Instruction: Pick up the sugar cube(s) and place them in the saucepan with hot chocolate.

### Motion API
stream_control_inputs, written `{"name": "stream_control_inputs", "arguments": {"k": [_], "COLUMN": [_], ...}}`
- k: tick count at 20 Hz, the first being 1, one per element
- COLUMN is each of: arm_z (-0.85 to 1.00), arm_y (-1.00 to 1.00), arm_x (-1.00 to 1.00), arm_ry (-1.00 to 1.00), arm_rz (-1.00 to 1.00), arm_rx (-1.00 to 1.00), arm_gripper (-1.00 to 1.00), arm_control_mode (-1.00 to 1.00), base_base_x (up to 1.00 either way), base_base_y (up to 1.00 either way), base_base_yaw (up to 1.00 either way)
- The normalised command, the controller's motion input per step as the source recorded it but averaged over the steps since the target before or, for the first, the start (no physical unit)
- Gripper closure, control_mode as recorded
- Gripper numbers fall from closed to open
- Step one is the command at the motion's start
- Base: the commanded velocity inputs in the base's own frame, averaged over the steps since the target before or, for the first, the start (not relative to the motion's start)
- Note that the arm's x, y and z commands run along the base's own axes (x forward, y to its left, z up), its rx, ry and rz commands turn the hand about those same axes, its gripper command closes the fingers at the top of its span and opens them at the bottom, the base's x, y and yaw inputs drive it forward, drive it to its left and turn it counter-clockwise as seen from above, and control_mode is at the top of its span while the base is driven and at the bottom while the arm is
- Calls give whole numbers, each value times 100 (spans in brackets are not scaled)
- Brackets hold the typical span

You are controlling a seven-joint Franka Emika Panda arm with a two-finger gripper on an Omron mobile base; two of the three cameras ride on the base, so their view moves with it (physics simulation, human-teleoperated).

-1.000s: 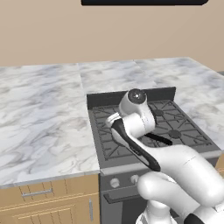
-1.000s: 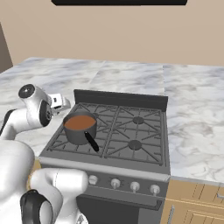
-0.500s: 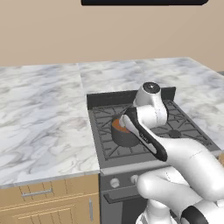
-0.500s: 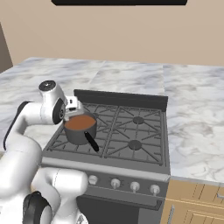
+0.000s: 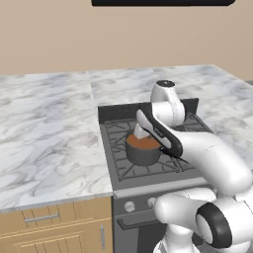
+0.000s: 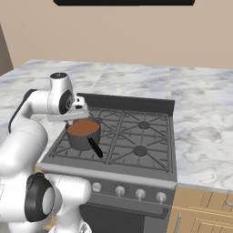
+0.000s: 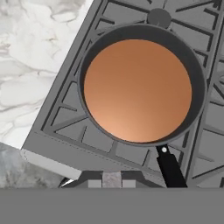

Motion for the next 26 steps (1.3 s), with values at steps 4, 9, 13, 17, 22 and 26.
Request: {"name": "stream_control_inputs", "arguments": {"k": [4, 9, 13, 17, 22, 26], "arm_z": [-2, 0, 0, 0, 0, -1], "arm_y": [0, 0, 0, 0, 0, -3], "arm_x": [4, 15, 9, 8, 5, 10], "arm_ry": [0, 0, 0, 0, 0, 0], "arm_rz": [0, 0, 0, 0, 0, 0], "arm_rx": [0, 0, 0, 0, 0, 0], "arm_gripper": [100, 100, 100, 100, 100, 100], "arm_control_mode": [-100, -100, -100, -100, -100, -100], "base_base_x": [0, 0, 0, 0, 0, 0], "base_base_y": [0, 0, 0, 0, 0, 0], "base_base_yaw": [0, 0, 0, 0, 0, 0]}}
